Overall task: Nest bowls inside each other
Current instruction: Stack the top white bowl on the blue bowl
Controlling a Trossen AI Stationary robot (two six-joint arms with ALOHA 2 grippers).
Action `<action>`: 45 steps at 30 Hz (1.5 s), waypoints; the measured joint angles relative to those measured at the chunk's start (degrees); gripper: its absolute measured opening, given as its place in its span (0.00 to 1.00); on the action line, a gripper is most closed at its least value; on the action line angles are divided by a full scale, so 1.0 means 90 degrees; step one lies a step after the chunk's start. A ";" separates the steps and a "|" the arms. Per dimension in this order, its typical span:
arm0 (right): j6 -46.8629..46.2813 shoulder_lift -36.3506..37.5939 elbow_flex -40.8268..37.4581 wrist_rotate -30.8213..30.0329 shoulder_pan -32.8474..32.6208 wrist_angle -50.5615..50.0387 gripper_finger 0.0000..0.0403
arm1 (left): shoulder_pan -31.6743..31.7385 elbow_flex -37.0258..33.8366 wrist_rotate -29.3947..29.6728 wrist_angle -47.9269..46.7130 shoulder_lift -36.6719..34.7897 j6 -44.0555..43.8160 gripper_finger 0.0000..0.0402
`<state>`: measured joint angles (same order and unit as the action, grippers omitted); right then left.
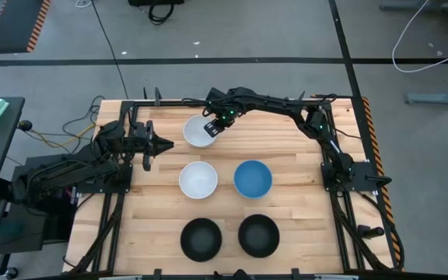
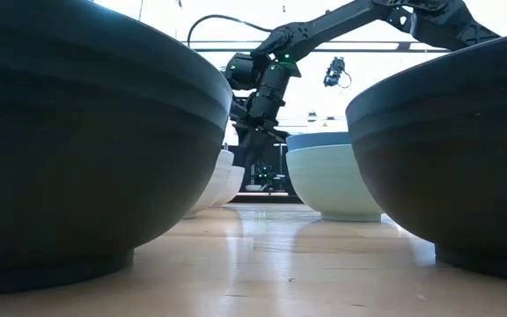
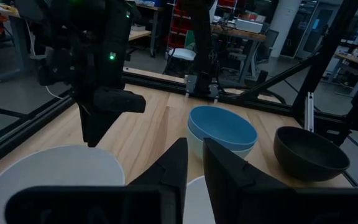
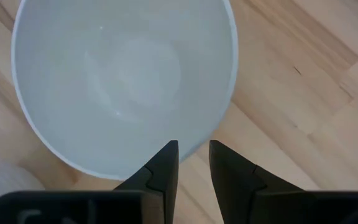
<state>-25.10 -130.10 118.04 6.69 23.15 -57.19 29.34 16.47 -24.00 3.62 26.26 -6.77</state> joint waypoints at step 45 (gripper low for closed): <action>-0.0211 -0.0176 -0.0051 -0.0721 -0.0092 0.0234 0.02 | -0.0002 0.0000 -0.0001 -0.0002 0.0000 -0.0009 0.13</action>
<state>-27.00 -131.68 117.58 0.21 22.33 -55.09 29.32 16.47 -24.01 3.60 26.26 -6.85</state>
